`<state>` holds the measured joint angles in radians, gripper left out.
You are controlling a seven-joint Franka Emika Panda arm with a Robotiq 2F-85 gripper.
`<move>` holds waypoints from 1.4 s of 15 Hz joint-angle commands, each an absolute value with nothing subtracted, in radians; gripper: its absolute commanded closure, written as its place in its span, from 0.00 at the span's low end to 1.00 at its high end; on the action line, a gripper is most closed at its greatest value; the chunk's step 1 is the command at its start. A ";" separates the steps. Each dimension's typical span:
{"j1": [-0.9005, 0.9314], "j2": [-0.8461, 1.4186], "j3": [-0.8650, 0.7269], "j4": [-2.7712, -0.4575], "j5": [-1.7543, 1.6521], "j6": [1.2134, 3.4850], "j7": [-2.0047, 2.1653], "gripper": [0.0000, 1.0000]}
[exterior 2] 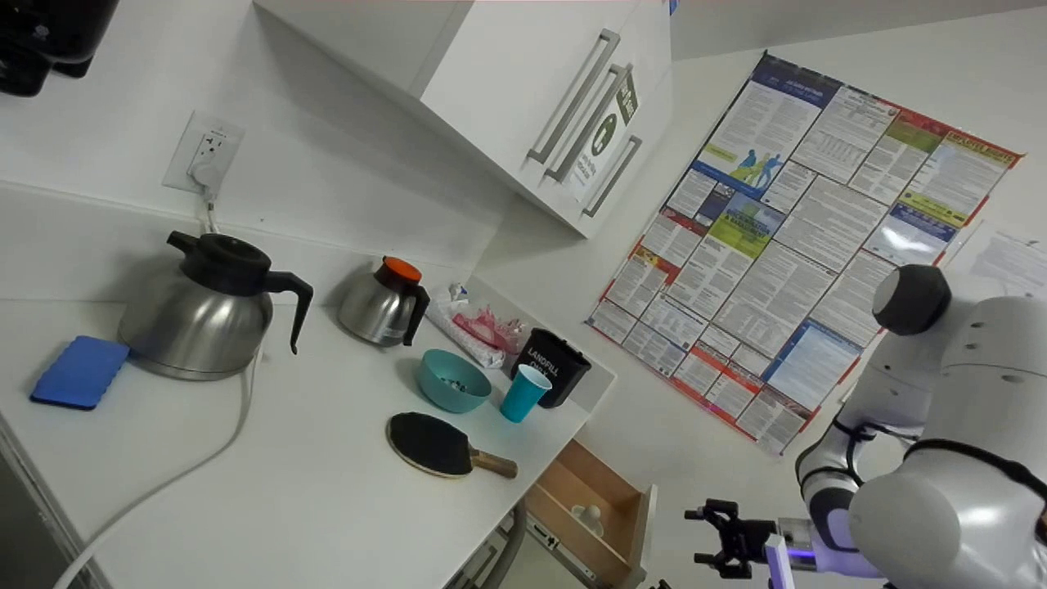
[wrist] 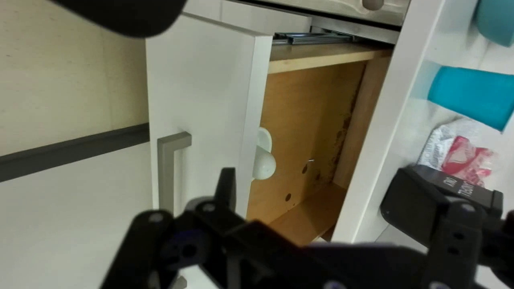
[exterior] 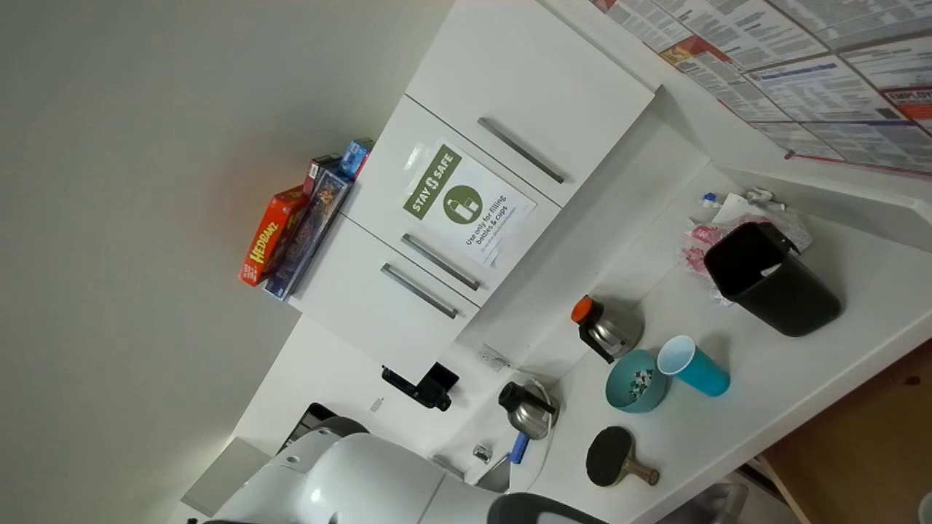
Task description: Open the topmost drawer on the right
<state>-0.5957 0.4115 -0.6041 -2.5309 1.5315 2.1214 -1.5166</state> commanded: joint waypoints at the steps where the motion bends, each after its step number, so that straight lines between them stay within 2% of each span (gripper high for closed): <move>1: -0.440 0.161 -0.647 -2.664 1.474 2.380 -1.374 0.00; 7: -0.374 -0.105 -0.561 -2.758 1.146 2.652 -0.969 0.00; 15: -0.415 -0.274 -0.459 -2.771 0.723 2.610 -0.511 0.00; 21: -0.394 -0.268 -0.473 -2.746 0.674 2.613 -0.476 0.00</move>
